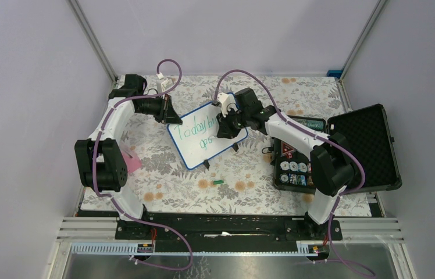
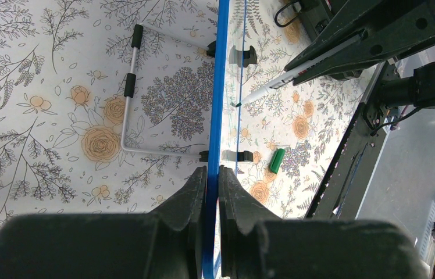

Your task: Write a sentence on the whiteboard

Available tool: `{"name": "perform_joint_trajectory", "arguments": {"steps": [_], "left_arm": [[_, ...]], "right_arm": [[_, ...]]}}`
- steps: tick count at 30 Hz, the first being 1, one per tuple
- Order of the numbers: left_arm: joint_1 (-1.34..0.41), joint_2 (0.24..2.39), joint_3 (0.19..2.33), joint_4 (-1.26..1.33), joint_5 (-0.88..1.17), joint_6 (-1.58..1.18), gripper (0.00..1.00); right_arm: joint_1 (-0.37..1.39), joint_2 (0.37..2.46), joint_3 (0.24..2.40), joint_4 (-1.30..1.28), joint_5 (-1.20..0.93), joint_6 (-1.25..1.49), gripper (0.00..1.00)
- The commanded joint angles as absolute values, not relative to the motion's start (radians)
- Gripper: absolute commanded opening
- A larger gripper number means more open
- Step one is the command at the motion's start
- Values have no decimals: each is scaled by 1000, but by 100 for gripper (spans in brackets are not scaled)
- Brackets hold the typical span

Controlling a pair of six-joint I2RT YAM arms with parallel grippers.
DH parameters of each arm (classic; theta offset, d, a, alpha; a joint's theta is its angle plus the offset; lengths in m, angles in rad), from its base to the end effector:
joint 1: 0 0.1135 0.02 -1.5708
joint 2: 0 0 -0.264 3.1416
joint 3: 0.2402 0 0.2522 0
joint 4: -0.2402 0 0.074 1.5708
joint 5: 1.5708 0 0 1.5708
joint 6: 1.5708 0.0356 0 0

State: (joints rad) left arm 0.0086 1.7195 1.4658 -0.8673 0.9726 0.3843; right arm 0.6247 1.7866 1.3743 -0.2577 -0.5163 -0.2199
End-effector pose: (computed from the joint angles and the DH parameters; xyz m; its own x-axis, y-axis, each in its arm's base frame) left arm 0.3524 -0.0264 0.2865 -0.7019 0.2051 -0.6821 0.6662 0.5278 -0.5269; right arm 0.3201 0.2525 0.2630 -0.3122 -0.4589 -0.8318 -0.9125 0.3884 0.1282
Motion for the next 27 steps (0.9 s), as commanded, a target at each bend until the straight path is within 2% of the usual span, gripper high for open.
{"name": "perform_joint_trajectory", "arguments": {"steps": [1,9,27], "left_arm": [[5,1719,1499,-847,914,404,0],[5,1717,1498,-848,909,406,0],[5,1718,1500,-847,912,406,0]], "right_arm": [[616,1750,1386,-245,-568,-215,0],[561,1686,1332,-254,-633,-218,0],[550,1755,1368,-252,-520,-237,0]]}}
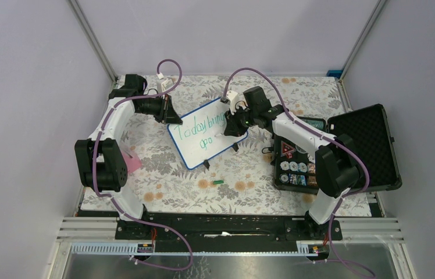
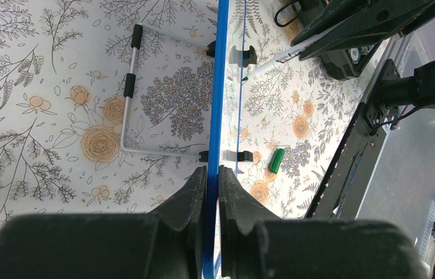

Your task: Write a sentence on the whiteboard

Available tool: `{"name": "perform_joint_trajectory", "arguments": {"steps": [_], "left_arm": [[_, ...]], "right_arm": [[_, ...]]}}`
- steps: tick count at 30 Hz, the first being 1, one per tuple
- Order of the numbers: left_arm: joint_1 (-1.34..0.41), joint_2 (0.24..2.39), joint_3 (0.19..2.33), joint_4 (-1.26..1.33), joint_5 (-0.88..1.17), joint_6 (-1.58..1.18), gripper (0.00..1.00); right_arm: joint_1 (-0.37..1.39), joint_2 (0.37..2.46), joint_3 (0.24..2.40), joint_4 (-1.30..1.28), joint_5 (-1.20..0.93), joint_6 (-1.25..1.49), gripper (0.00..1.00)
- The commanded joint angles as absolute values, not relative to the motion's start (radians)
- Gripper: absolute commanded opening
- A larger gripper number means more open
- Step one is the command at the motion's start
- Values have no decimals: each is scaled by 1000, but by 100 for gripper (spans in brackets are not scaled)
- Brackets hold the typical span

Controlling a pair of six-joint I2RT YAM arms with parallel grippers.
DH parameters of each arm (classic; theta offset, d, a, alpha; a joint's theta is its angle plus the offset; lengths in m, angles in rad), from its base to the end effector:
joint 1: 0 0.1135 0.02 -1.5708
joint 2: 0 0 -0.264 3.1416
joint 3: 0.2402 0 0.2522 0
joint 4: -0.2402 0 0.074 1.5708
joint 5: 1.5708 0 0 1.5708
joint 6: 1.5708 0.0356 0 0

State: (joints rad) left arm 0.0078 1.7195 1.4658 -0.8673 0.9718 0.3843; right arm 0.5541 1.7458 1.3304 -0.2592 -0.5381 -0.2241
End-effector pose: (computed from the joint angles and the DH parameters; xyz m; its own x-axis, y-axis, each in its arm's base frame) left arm 0.3524 -0.0267 0.2865 -0.7018 0.2059 -0.6819 0.6664 0.5279 -0.5265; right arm 0.3271 0.2239 0.2642 -0.3418 -0.4359 -0.8326 -0.8904 0.4336 0.1385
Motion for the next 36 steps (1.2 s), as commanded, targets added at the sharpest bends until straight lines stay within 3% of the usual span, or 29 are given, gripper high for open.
{"name": "perform_joint_trajectory", "arguments": {"steps": [1,36], "left_arm": [[5,1718,1499,-847,912,406,0],[6,1718,1501,-847,910,408,0]], "right_arm": [[551,1756,1369,-252,-521,-236,0],[588,1793,1379,-248,-521,-231,0]]}}
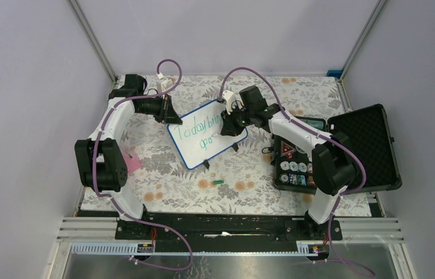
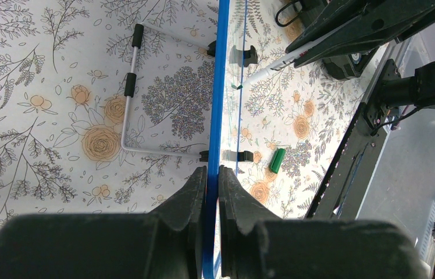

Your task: Write a sentence on the whiteboard

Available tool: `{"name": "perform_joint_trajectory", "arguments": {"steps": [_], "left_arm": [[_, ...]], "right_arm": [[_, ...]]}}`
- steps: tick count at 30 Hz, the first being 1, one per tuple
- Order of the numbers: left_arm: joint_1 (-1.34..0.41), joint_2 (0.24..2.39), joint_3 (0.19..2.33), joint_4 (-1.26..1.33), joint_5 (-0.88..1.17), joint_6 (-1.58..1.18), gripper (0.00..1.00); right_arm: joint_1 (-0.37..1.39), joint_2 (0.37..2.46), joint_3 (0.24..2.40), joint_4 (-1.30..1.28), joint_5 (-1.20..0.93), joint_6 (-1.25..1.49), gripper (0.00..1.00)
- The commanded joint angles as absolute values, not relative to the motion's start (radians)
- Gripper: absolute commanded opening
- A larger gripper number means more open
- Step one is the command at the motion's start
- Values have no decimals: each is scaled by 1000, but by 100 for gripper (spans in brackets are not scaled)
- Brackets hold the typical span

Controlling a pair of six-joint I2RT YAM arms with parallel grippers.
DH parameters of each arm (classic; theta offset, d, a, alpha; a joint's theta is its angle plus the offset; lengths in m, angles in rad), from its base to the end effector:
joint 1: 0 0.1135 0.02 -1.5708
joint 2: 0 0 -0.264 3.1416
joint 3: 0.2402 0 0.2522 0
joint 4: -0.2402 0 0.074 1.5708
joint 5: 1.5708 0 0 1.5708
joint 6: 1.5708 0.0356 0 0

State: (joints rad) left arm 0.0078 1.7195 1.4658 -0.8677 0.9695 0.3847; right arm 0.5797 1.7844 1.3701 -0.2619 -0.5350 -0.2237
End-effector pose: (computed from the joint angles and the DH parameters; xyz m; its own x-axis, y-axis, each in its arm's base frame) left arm 0.3524 -0.0266 0.2864 -0.7021 0.2068 -0.6814 0.6660 0.5296 -0.5254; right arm 0.3297 0.2376 0.2623 -0.3322 -0.4456 -0.8313 -0.9000 0.4134 0.1381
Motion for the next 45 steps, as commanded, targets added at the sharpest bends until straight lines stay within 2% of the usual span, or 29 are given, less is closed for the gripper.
{"name": "perform_joint_trajectory", "arguments": {"steps": [1,19,45], "left_arm": [[5,1720,1501,-847,910,407,0],[4,1719,1503,-847,909,405,0],[5,1721,1503,-848,907,404,0]], "right_arm": [[588,1792,1376,-248,-522,-230,0],[586,1761,1316,-249,-492,-254,0],[550,1765,1394,-251,-473,-255,0]]}}
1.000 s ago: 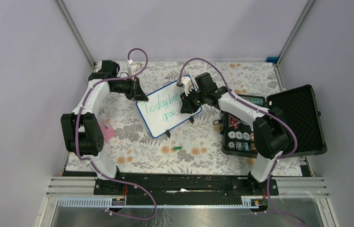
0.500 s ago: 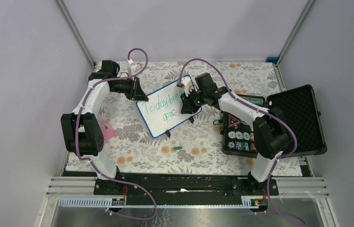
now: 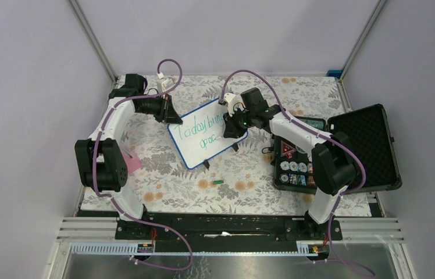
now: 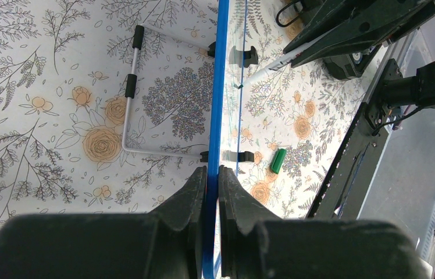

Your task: Write a sentence on the whiteboard

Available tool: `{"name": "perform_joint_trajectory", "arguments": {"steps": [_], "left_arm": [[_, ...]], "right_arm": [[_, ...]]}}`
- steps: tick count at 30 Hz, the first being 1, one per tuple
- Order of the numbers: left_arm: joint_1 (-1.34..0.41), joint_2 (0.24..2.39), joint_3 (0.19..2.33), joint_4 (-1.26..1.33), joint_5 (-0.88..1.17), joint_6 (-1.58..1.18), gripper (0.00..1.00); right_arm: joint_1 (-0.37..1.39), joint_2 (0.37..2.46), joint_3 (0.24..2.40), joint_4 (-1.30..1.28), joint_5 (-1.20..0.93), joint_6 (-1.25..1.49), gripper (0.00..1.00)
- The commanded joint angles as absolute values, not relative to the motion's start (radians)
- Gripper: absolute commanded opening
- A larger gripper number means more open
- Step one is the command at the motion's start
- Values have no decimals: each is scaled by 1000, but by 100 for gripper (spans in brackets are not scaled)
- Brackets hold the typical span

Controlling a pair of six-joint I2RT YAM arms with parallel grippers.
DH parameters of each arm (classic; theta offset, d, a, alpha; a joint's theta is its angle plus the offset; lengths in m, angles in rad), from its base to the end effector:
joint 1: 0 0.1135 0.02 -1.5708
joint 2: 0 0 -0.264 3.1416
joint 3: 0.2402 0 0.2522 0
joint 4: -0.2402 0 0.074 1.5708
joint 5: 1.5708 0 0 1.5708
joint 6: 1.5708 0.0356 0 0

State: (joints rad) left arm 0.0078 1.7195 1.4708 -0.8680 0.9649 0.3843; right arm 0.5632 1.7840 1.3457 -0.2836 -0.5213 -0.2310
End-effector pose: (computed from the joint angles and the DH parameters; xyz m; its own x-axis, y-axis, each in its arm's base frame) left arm 0.3529 -0.0265 0.2877 -0.6996 0.2081 -0.6836 0.6671 0.5332 -0.5204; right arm 0.3303 0.2295 0.2526 -0.3656 -0.4656 -0.8060 -0.8863 0.4387 0.1485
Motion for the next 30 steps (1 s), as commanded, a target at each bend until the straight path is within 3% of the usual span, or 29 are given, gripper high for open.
{"name": "perform_joint_trajectory", "arguments": {"steps": [1,30], "left_arm": [[4,1721,1502,-848,907,405,0],[5,1715,1498,-848,904,407,0]], "right_arm": [[550,1765,1395,-251,-473,-255,0],[549,1796,1486,-263,-452,-245,0]]}}
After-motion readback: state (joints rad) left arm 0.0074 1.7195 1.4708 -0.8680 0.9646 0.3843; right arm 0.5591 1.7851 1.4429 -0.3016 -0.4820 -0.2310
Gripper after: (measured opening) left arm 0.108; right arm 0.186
